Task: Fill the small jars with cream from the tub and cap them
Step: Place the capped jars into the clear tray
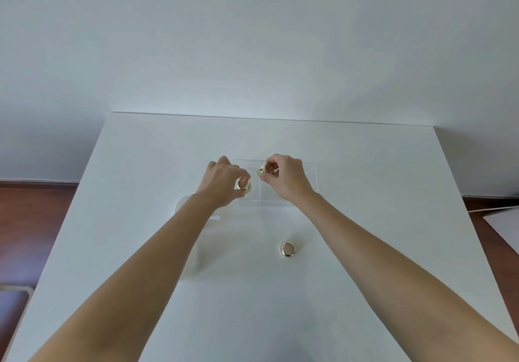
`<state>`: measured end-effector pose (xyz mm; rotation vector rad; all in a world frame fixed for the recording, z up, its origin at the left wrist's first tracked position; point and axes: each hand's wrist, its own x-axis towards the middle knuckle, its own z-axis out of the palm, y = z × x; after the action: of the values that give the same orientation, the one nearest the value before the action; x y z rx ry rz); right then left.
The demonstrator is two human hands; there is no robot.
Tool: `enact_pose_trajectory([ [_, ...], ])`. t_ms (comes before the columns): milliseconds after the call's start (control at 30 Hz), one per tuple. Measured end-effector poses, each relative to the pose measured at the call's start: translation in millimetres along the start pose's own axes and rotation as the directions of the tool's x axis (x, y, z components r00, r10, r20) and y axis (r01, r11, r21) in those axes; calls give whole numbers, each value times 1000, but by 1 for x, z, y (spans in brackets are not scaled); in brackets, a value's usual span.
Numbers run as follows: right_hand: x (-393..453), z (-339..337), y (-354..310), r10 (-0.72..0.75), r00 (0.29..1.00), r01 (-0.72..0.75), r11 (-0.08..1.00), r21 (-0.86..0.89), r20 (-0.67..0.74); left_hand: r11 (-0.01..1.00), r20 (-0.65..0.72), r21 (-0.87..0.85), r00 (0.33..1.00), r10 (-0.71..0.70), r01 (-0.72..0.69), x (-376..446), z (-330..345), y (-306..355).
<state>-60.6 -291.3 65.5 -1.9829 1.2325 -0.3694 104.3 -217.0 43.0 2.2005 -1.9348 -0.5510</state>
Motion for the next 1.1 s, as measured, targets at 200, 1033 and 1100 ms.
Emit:
enact_pose_trajectory([
  [200, 7, 3, 7, 11, 1000, -11, 1000, -6, -17, 980, 116, 200, 993, -38, 14, 14, 2, 3],
  [1033, 30, 33, -2, -248, 960, 278, 889, -364, 127, 973, 158, -207, 985, -71, 104, 9, -7, -29],
  [1100, 33, 39, 1, -242, 961, 277, 862, -424, 135, 971, 154, -215, 986, -67, 100, 10, -6, -30],
])
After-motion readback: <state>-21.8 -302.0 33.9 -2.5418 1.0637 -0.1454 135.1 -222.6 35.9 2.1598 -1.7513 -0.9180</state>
